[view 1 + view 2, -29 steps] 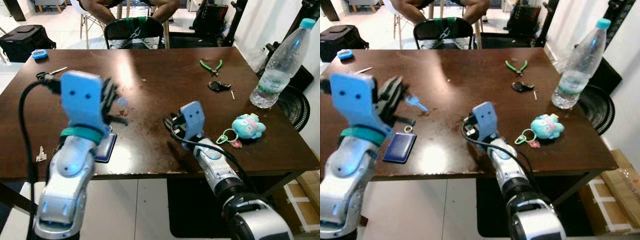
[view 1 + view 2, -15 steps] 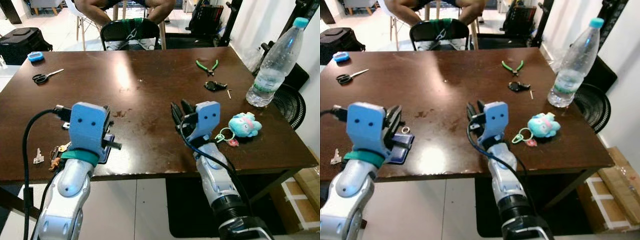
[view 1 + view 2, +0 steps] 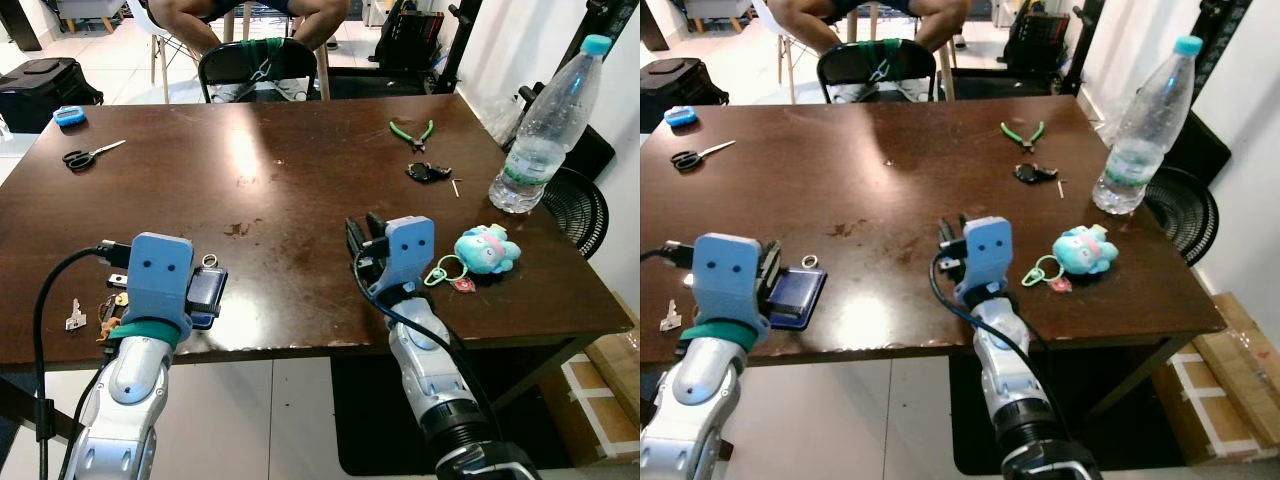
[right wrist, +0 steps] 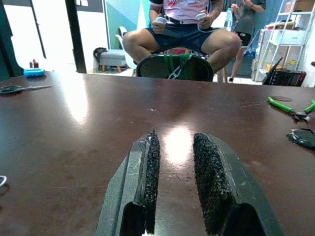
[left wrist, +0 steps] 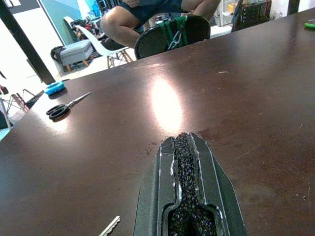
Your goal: Hang keys on a hook
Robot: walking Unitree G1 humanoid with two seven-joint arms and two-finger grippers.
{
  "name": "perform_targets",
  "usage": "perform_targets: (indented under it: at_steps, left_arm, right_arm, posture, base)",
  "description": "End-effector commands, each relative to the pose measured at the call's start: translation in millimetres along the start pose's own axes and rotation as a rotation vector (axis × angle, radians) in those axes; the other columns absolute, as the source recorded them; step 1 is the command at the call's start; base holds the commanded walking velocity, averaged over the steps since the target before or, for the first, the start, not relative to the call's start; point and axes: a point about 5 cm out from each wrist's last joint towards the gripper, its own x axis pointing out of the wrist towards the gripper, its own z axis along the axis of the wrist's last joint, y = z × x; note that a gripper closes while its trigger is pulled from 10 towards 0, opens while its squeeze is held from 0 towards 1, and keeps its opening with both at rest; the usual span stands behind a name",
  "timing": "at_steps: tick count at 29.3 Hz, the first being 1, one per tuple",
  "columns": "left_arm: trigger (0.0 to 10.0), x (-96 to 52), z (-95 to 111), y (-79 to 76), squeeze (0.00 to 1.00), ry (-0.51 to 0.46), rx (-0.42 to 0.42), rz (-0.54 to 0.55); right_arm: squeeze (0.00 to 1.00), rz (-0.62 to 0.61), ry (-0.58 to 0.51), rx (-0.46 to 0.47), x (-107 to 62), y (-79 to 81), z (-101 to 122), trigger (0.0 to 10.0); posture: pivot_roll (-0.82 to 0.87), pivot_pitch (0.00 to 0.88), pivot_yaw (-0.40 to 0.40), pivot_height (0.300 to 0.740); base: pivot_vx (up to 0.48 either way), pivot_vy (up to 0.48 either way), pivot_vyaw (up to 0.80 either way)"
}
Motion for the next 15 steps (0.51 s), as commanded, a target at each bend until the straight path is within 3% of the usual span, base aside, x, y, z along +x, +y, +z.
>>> perform_targets:
  at_steps: [1, 15]
  left_arm:
    - [10.0, -2.5, -3.6, 2.3, 0.00, 0.007, 0.012, 0.009]
    - [10.0, -2.5, -10.2, 2.6, 0.00, 0.011, 0.018, 0.016]
  right_arm:
    - [0.00, -0.005, 0.025, 0.010, -2.8, 1.4, -4.5, 10.0]
    - [0.00, -0.015, 0.024, 0.002, -2.4, 1.8, -4.5, 10.0]
  posture:
    - [-0.02, 0.055, 0.081, 0.740]
    - [-0.02, 0.055, 0.081, 0.740]
  base:
    - [0.000, 0.000, 0.00]
    - [-0.297, 0.000, 0.00]
